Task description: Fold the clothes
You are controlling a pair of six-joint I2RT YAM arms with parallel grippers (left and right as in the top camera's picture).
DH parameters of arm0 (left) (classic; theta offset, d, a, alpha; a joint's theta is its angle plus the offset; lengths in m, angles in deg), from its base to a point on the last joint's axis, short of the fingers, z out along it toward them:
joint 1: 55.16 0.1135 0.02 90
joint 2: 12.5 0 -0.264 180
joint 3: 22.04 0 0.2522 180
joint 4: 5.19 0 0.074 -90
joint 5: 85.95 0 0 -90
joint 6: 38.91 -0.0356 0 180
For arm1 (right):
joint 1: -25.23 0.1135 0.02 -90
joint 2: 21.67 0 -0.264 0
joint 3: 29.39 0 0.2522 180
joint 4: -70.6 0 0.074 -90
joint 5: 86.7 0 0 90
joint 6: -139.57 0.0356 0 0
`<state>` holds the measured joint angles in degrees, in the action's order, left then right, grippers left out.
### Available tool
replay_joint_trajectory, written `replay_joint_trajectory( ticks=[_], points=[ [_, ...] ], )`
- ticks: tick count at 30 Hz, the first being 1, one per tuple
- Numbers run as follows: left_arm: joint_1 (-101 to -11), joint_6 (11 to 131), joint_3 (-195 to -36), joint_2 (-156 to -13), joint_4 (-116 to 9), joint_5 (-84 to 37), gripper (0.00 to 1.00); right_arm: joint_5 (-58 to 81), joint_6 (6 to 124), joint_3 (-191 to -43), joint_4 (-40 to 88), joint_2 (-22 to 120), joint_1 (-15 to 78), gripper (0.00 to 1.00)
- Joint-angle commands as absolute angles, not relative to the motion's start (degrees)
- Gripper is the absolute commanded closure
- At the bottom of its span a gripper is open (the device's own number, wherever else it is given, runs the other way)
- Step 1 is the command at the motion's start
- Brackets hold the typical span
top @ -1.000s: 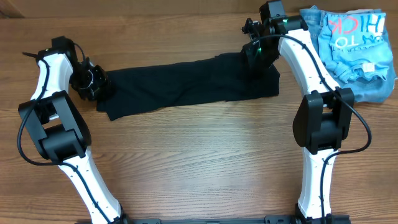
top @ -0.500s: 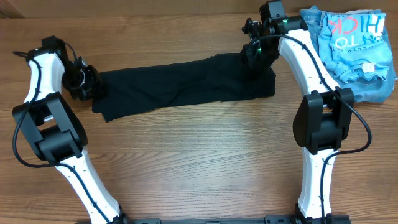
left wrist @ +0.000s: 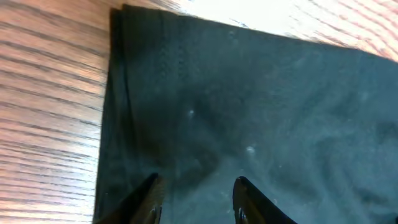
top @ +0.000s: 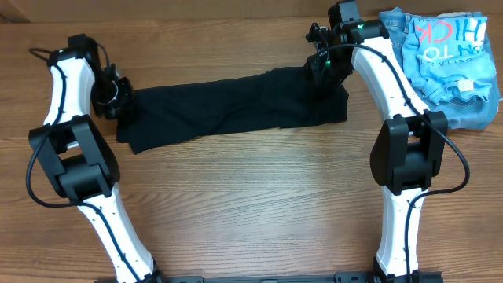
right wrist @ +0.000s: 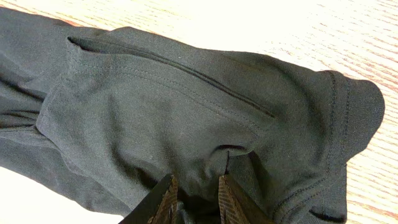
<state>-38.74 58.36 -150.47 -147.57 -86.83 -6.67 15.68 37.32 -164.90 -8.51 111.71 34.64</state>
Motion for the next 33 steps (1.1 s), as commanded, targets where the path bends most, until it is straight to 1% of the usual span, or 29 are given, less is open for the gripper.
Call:
replay_joint_trajectory(
  ticks=[1,24,33],
  points=[
    [-38.5,57.3,-150.3,-147.9,-86.7,-2.5,0.58,15.3,37.1,-164.7,-8.2,111.2,34.5,0.74],
    [-38.6,56.9,-146.7,-148.2,-83.4,-0.2,0.56,15.3,37.1,-164.6,-8.2,111.2,34.5,0.74],
    [-38.7,56.9,-146.6,-148.2,-82.6,-0.4,0.6,15.3,37.1,-164.7,-8.3,111.2,34.5,0.74]
  ],
)
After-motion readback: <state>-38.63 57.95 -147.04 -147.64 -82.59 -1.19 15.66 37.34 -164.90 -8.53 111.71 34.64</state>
